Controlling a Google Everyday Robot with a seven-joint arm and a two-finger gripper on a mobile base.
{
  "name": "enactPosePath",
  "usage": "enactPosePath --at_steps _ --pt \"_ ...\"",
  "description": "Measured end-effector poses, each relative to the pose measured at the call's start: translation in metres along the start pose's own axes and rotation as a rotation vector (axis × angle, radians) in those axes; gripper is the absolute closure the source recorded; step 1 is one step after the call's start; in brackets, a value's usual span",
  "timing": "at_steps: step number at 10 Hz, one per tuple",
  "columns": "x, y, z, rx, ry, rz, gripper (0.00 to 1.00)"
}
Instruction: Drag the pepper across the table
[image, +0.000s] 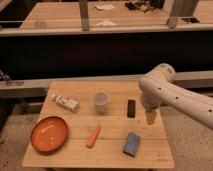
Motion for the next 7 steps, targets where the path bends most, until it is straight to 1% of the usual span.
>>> enactPosePath --at_steps 1,2,4,7 --pt "-0.006 0.0 0.001 0.002 0.008 -0.019 0.2" --pt "-0.007 0.001 0.001 0.003 0.013 -0.027 0.2" --pt "-0.014 0.004 0.004 0.007 0.019 -0.072 0.2" --pt "-0.045 0.003 0.006 0.017 0.025 -0.149 0.2"
